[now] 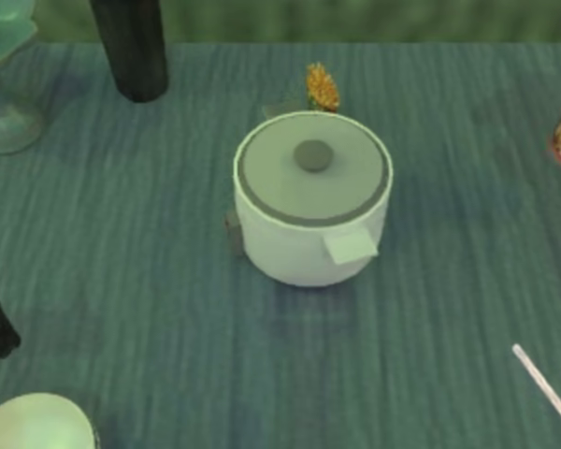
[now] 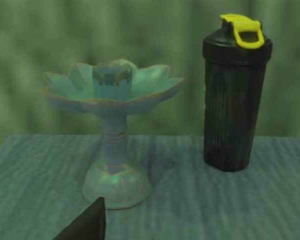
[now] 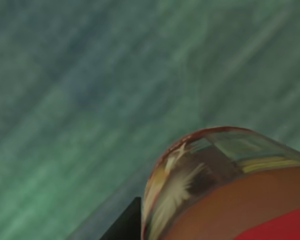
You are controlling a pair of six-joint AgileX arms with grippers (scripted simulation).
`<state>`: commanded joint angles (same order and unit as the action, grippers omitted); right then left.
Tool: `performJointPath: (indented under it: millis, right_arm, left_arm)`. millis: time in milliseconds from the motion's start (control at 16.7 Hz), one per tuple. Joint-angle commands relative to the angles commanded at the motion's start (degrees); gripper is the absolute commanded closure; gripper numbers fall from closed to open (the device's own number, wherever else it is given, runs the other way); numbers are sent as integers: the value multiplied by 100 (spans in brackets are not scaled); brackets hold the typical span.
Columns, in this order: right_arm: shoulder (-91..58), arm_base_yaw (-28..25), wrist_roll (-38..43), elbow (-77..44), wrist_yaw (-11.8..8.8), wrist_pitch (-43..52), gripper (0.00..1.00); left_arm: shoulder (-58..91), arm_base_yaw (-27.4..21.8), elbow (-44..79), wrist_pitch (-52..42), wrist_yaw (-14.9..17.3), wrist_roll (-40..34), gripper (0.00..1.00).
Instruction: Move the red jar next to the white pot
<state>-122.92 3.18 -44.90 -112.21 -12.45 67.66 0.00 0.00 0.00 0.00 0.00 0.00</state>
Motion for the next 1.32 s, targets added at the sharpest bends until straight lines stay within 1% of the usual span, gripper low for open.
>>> performJointPath:
  millis: [180, 480, 660, 780, 900, 1320]
  right_arm:
    - [412, 4, -14, 407, -6, 29, 100]
    - [412, 10, 9, 406, -4, 26, 100]
    - [458, -134, 376, 535, 114, -112, 100]
    - [520, -332, 901, 725, 272, -292, 100]
    - [595, -587, 1639, 982, 479, -520, 100]
    - [935, -1617, 4905, 2114, 1342, -1464, 100]
  left_arm:
    - [0, 0, 0, 0, 0, 0, 0]
    - [0, 0, 0, 0, 0, 0, 0]
    - [0, 0, 0, 0, 0, 0, 0]
    - [0, 0, 0, 0, 0, 0, 0]
    - [0, 0, 0, 0, 0, 0, 0]
    - [0, 0, 0, 0, 0, 0, 0]
